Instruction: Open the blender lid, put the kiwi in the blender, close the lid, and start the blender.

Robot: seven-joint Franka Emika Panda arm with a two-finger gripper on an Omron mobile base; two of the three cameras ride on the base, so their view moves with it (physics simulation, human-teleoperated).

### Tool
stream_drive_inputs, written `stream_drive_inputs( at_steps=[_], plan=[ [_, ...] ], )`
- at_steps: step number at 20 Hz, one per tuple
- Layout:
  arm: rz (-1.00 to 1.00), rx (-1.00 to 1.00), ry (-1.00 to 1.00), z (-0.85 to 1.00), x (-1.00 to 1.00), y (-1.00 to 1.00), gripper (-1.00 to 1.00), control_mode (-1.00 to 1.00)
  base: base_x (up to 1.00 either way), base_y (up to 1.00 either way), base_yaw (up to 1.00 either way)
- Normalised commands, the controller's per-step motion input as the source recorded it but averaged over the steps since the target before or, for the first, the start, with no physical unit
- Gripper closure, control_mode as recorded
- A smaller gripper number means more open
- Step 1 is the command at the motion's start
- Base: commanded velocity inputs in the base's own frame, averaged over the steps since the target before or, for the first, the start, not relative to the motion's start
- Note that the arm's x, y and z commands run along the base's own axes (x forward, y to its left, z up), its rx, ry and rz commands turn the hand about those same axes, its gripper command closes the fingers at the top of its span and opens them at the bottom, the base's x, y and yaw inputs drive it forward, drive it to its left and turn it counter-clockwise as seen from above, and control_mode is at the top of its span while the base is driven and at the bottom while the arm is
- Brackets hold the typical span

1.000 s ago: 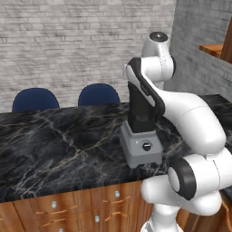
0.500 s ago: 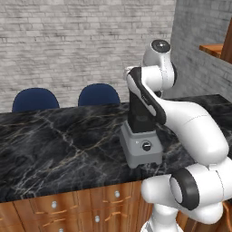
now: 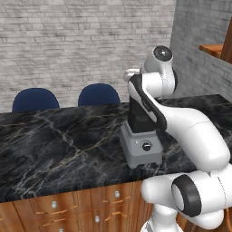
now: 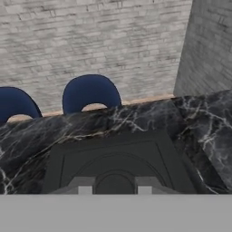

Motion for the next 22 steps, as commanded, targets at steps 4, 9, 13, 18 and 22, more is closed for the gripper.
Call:
stream_drive_inputs(
  at_steps=[4,9,13,18,22],
  plan=[
    [0.0,0.0,0.0,-0.01,0.0,0.0,-1.0,-1.0,0.0,0.0,0.0],
    [0.0,0.0,-0.02,0.23,-0.01,0.0,-1.0,-1.0,0.0,0.0,0.0],
    [0.0,0.0,-0.06,0.52,-0.16,0.0,-1.0,-1.0,0.0,0.0,0.0],
    [0.0,0.0,-0.15,0.27,-0.67,0.0,-1.0,-1.0,0.0,0.0,0.0],
    [-0.04,-0.04,-0.1,-0.15,-1.0,0.11,-1.0,-1.0,0.0,0.0,0.0]
  ],
)
